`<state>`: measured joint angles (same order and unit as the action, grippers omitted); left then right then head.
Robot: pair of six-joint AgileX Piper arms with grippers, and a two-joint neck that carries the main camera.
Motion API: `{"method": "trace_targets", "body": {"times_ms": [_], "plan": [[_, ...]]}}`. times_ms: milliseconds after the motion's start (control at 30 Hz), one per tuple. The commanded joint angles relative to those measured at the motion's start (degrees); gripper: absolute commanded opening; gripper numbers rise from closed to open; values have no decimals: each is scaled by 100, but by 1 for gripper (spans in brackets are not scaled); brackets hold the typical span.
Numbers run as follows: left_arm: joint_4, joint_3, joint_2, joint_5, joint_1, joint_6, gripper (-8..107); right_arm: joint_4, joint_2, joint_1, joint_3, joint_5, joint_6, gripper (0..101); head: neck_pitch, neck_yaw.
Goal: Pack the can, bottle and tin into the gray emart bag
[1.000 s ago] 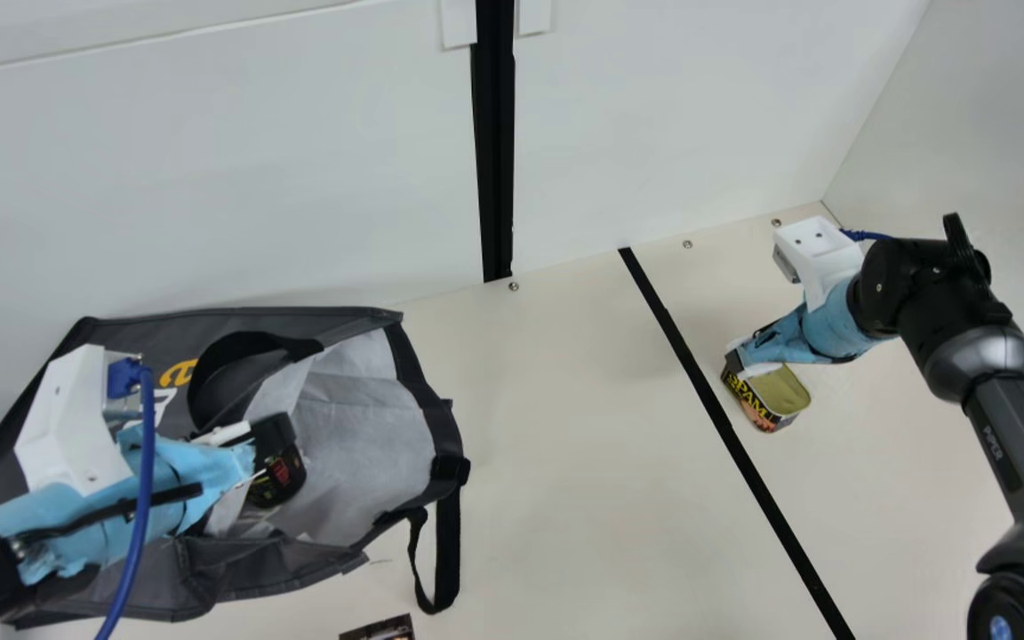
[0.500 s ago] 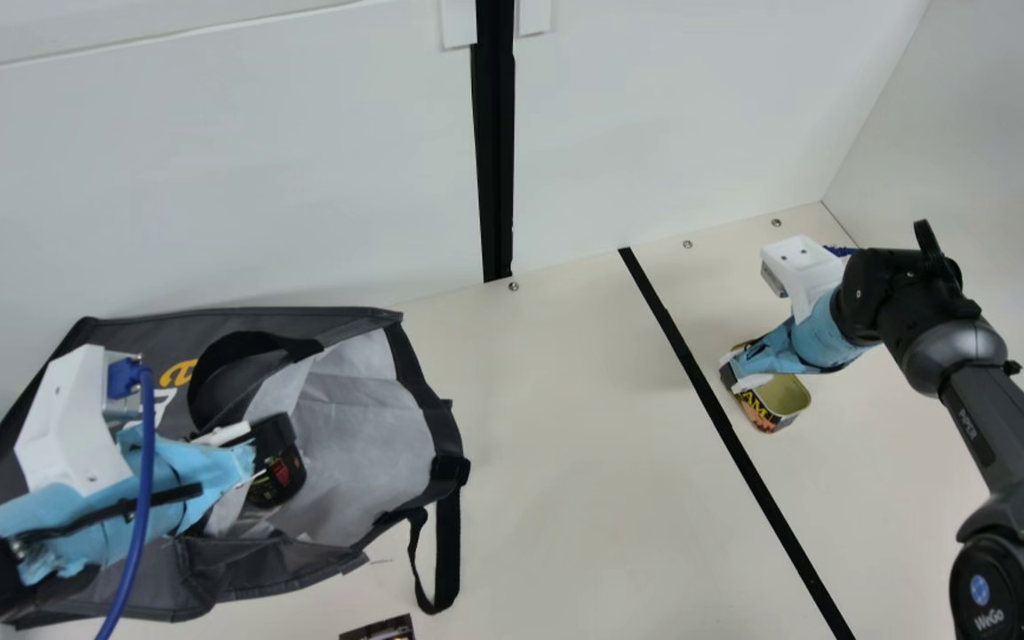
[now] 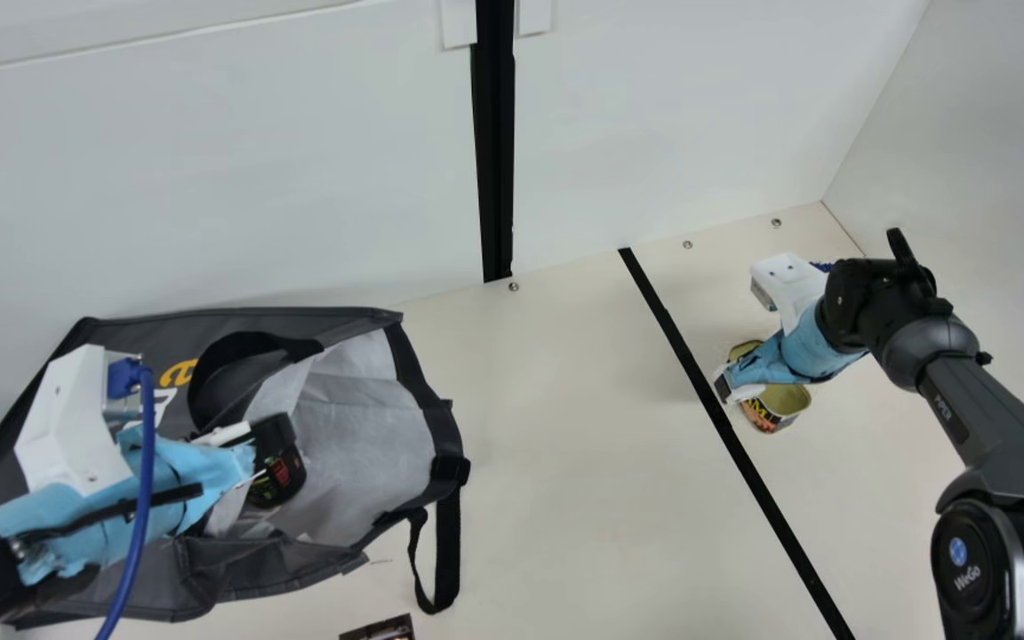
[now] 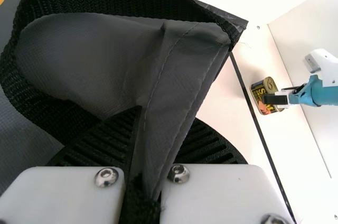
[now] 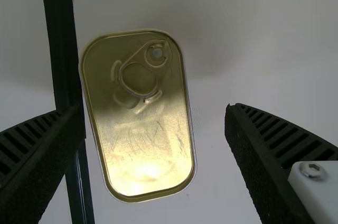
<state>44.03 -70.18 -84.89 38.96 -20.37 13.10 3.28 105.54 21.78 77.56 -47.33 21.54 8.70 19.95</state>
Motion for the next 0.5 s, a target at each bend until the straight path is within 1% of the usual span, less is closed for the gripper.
{"method": "trace_targets", "body": {"times_ms": [0, 467], "plan": [[0, 0, 0, 0, 0, 0, 10, 10, 36, -4, -8, 12, -30, 91, 130, 5], [0, 0, 0, 0, 0, 0, 10, 81, 314, -44, 32, 72, -148, 91, 130, 5]]}}
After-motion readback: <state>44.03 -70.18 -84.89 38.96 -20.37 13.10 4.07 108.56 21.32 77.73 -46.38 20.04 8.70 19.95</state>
